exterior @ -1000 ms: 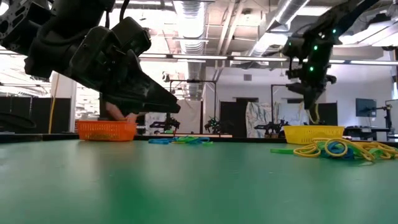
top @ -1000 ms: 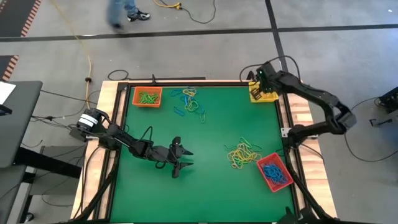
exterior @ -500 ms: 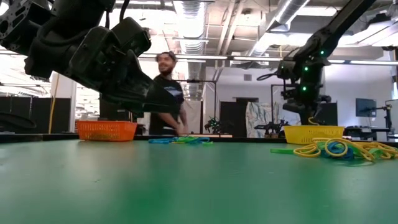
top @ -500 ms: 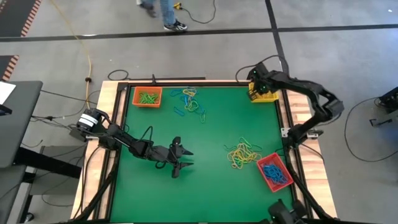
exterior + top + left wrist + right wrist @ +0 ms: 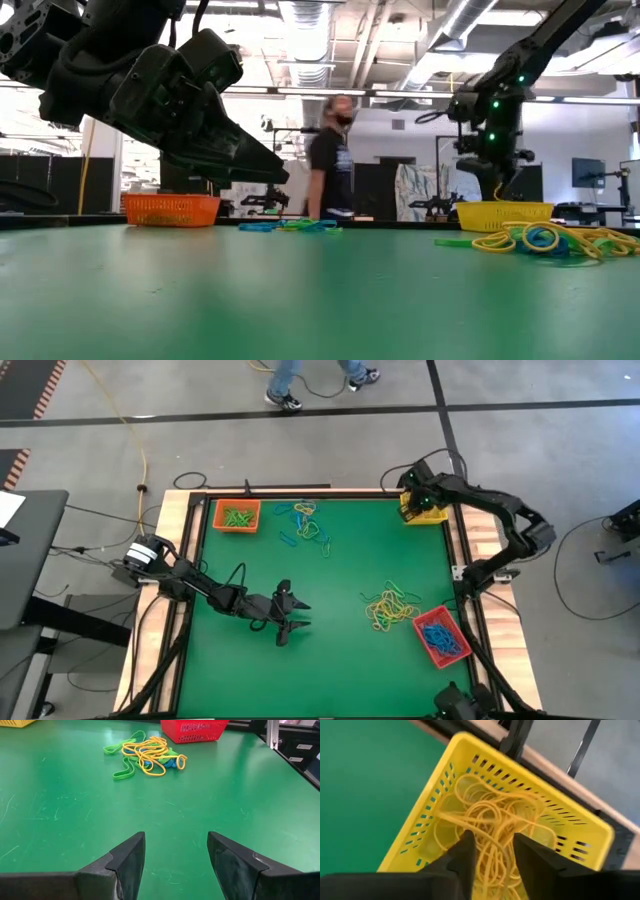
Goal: Sort rubber bands into baskets
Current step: Put the yellow rubber band into the yellow bin, then put the green rubber band into the orange bin
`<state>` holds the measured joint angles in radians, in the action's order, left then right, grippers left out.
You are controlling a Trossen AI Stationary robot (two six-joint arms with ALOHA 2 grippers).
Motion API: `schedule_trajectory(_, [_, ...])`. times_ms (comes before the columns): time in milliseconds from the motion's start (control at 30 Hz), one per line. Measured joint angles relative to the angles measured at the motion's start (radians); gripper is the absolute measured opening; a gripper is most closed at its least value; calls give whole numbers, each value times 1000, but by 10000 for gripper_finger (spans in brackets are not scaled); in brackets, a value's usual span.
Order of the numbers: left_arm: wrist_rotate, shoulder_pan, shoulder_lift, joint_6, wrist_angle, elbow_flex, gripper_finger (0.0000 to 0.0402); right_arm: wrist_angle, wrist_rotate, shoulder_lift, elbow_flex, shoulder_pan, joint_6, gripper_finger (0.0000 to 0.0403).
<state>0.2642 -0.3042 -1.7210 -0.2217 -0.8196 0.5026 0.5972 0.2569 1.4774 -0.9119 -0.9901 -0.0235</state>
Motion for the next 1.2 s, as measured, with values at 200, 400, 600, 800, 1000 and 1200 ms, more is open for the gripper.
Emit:
schedule_trajectory(200, [0, 0, 0, 0, 0, 0, 203, 38, 2, -116, 0, 0, 8, 214])
schedule_trajectory(400, [0, 0, 0, 0, 0, 0, 203, 55, 0, -199, 0, -1, 28, 220])
schedule_trajectory(600, [0, -1, 0, -5, -1, 0, 203, 73, -20, -226, 0, 2, 57, 220])
schedule_trajectory(800, [0, -5, 0, -4, -1, 0, 203, 152, -129, -230, 0, 42, 59, 221])
schedule_trajectory(1000, [0, -4, 0, 0, -1, 0, 203, 208, -233, -230, 0, 184, 53, 221])
schedule_trajectory(1200, [0, -4, 0, 11, -1, 0, 203, 140, -235, -230, 0, 397, 98, 221])
